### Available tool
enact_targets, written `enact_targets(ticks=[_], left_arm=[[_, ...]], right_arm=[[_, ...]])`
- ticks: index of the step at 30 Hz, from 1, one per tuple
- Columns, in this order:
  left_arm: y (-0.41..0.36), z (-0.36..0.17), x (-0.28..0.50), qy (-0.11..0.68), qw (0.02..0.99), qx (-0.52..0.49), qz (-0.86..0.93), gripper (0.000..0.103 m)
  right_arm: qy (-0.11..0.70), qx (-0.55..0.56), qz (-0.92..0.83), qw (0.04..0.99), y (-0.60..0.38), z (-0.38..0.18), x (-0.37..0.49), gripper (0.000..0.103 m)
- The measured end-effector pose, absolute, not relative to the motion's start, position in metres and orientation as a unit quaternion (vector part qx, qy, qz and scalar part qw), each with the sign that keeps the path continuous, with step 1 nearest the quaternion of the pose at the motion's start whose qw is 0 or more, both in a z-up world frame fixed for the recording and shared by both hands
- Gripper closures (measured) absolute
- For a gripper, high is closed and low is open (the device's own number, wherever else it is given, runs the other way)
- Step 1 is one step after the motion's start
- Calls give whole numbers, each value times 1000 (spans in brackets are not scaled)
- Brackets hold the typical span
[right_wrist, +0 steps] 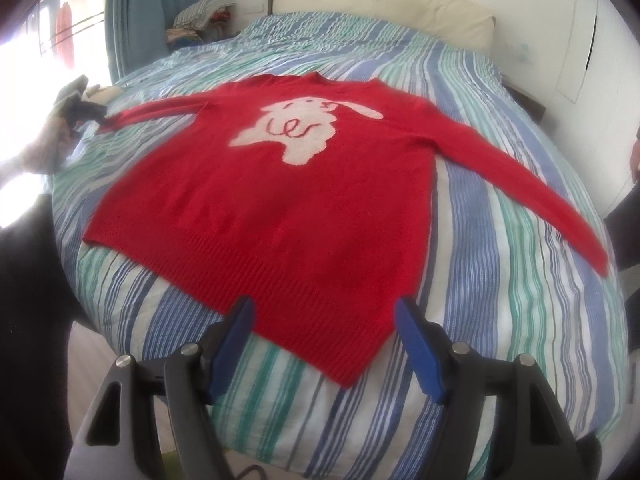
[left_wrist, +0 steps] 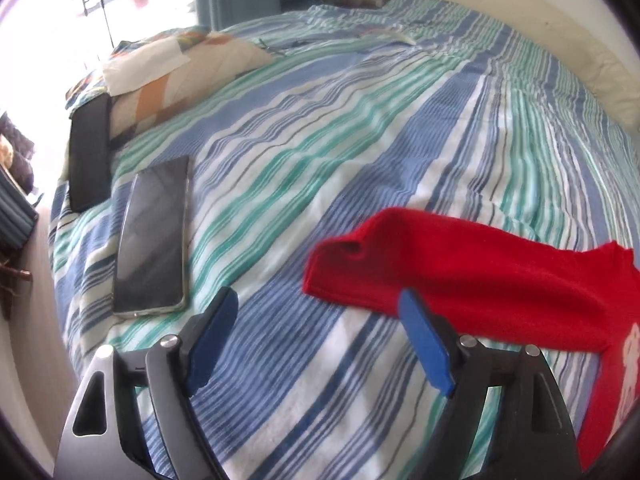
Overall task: Fold small clothes
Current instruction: 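Grasp the folded-in sleeve cuff with the left gripper and pull it outward flat, then release the sleeve and move the left tool back over the hem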
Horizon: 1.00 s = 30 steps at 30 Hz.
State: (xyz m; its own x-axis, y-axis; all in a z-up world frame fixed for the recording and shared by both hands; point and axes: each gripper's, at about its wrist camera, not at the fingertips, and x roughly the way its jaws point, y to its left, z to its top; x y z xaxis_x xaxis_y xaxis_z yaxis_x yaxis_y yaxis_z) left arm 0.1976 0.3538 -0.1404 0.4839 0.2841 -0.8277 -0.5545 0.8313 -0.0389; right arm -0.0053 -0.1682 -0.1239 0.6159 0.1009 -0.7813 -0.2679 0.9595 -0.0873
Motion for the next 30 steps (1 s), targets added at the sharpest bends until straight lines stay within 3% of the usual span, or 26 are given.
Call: enact_targets(ticks=[4, 11, 17, 25, 30], left_arm=[[317, -103, 160, 437, 870, -175, 146, 18], [259, -52, 44, 502, 853, -143, -7, 12], [250, -31, -16, 553, 833, -33, -1, 11], [272, -46, 81, 463, 876, -136, 5, 10], [281, -69, 183, 438, 892, -110, 34, 10]], right_arm=[[420, -118, 105, 894, -158, -119, -6, 32], [405, -142, 117, 895, -146, -101, -6, 32], [397, -145, 123, 898, -145, -86, -8, 31], [383, -109, 125, 909, -147, -87, -15, 31], [383, -124, 139, 905, -142, -92, -27, 31]])
